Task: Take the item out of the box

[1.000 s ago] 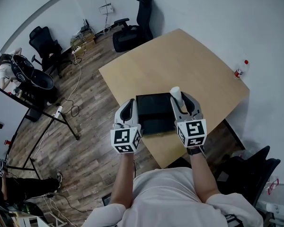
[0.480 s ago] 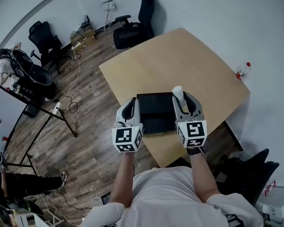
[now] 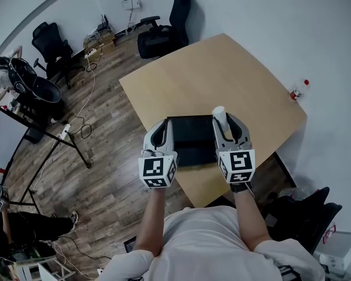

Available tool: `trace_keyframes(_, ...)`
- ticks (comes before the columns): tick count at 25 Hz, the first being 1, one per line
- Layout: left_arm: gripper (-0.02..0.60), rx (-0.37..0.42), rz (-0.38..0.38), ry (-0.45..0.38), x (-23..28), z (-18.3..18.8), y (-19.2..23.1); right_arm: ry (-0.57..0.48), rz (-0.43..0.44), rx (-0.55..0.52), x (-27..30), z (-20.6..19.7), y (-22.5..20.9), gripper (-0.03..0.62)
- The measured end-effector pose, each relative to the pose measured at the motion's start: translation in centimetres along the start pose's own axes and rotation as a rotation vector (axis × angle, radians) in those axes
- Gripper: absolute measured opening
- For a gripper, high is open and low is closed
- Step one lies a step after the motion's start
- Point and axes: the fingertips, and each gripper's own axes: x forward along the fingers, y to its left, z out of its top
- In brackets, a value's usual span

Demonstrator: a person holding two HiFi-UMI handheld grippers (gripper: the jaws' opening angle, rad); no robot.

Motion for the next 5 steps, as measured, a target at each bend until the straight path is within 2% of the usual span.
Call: trace_keyframes(5,0.009,-0.007,0.01,0.001,0.75,-0.73,0.76,0.012,0.01,-0.007,0.98,-0.48,0.06,0.141)
